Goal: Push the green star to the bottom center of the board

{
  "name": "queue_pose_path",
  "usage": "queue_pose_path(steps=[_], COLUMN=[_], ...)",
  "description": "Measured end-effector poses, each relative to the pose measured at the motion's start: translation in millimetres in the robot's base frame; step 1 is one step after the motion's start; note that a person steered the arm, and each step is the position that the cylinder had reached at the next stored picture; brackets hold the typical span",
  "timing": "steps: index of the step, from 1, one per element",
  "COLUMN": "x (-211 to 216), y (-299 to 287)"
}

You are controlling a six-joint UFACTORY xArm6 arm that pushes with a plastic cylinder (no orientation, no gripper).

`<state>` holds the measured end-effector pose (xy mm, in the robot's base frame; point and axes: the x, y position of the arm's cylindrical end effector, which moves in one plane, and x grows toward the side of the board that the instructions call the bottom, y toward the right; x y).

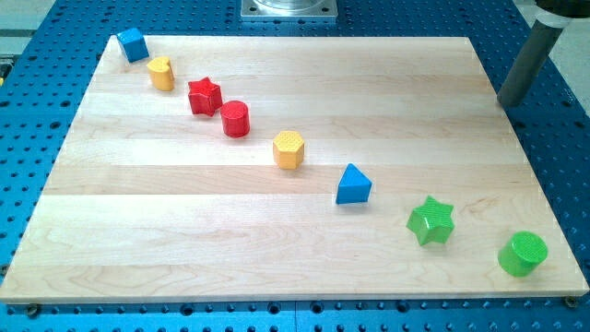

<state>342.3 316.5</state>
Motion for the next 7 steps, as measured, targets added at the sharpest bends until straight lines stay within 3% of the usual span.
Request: queue_pose_path(steps=[1, 3, 5, 6, 7], x=[0, 11, 153, 188, 195], y=[-2, -87, -80, -118, -164])
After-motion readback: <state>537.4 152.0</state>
